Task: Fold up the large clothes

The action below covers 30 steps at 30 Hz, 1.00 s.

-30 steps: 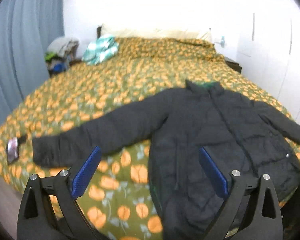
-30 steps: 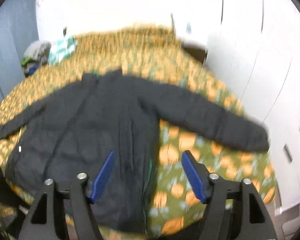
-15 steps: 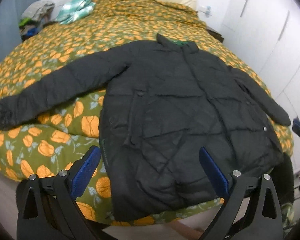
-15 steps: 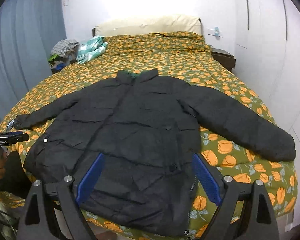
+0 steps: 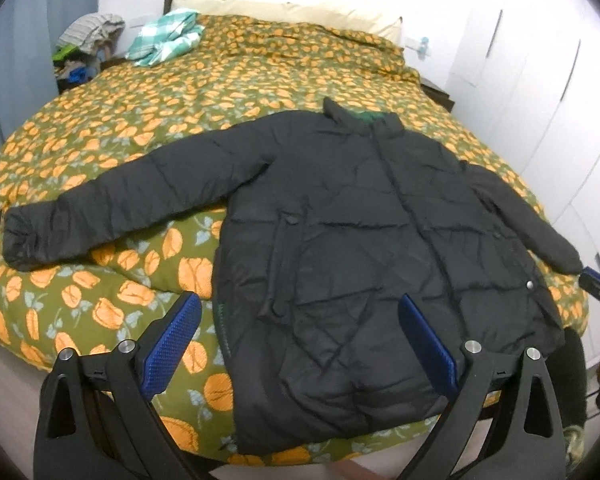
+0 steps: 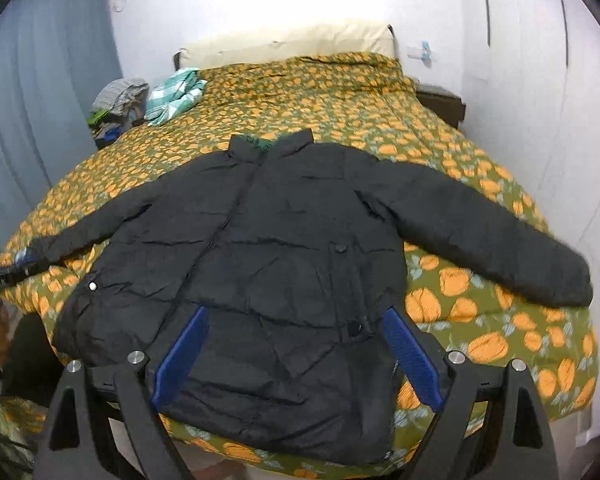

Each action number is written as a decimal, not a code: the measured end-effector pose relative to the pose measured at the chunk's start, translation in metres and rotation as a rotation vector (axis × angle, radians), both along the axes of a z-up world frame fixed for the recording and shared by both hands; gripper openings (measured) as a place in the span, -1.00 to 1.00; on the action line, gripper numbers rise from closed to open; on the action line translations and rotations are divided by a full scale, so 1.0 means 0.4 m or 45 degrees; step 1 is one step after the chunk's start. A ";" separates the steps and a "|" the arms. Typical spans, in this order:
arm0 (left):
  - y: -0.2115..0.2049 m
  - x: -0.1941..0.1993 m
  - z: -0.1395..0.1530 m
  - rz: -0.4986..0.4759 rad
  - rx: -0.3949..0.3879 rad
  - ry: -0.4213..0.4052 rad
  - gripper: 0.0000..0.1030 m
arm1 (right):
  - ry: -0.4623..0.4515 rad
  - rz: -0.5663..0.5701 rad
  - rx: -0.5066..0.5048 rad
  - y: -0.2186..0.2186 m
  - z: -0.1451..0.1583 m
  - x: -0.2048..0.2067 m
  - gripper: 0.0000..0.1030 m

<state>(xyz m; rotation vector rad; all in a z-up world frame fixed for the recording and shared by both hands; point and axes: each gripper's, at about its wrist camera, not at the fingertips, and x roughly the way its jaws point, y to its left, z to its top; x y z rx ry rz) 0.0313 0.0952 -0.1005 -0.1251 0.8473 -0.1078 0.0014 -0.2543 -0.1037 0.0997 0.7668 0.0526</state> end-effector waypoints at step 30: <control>0.002 0.003 0.002 0.022 0.156 -0.040 0.92 | 0.094 -0.012 0.015 0.010 -0.041 0.033 0.77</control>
